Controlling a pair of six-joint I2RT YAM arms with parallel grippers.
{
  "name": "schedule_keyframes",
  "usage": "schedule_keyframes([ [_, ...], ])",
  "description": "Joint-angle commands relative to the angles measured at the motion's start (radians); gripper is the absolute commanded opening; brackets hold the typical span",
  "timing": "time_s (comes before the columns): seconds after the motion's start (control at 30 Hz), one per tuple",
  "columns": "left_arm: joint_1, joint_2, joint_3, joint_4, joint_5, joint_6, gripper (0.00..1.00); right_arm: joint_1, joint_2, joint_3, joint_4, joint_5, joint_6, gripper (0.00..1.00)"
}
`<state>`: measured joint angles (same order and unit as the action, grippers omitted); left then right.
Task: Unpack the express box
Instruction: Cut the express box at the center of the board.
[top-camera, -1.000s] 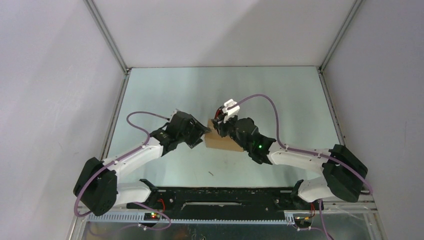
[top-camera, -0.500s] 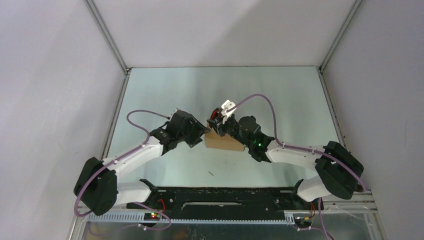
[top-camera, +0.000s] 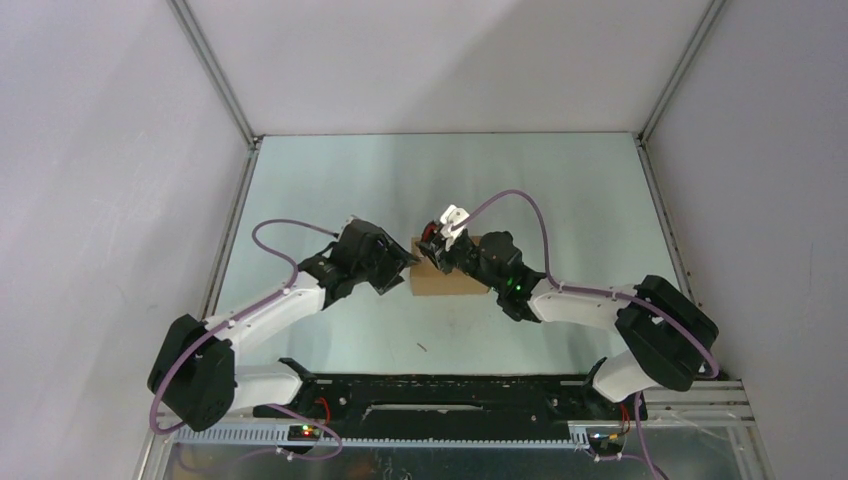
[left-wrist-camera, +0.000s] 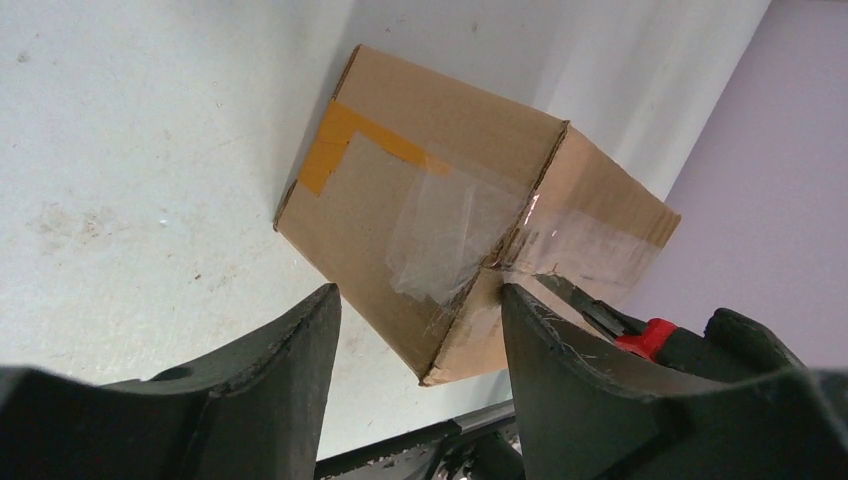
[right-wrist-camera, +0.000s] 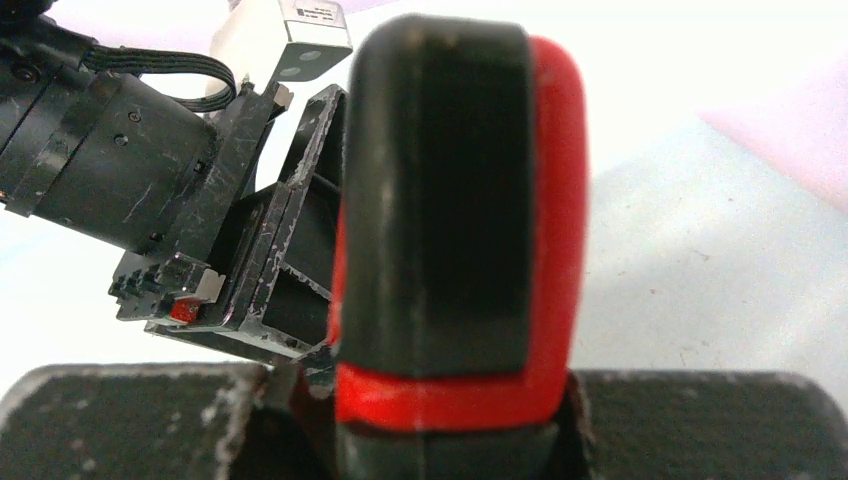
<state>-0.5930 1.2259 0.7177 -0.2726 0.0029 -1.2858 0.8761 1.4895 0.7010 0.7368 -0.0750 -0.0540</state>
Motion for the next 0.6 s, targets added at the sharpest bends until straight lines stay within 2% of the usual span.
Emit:
schedule_keyframes([
  [0.0,0.010,0.003,0.042,-0.057,-0.015,0.044,0.63,-0.010,0.021,0.003,0.103,-0.025,-0.043,0.00],
  [0.2,0.023,0.009,0.061,-0.055,-0.011,0.064,0.64,-0.006,0.021,-0.007,0.104,0.055,-0.050,0.00],
  [0.43,0.079,0.076,0.142,-0.075,0.021,0.135,0.65,0.123,0.022,0.024,0.047,0.372,0.026,0.00],
  [0.57,0.099,0.150,0.211,-0.085,0.038,0.175,0.65,0.179,0.028,0.052,0.004,0.441,0.089,0.00],
])
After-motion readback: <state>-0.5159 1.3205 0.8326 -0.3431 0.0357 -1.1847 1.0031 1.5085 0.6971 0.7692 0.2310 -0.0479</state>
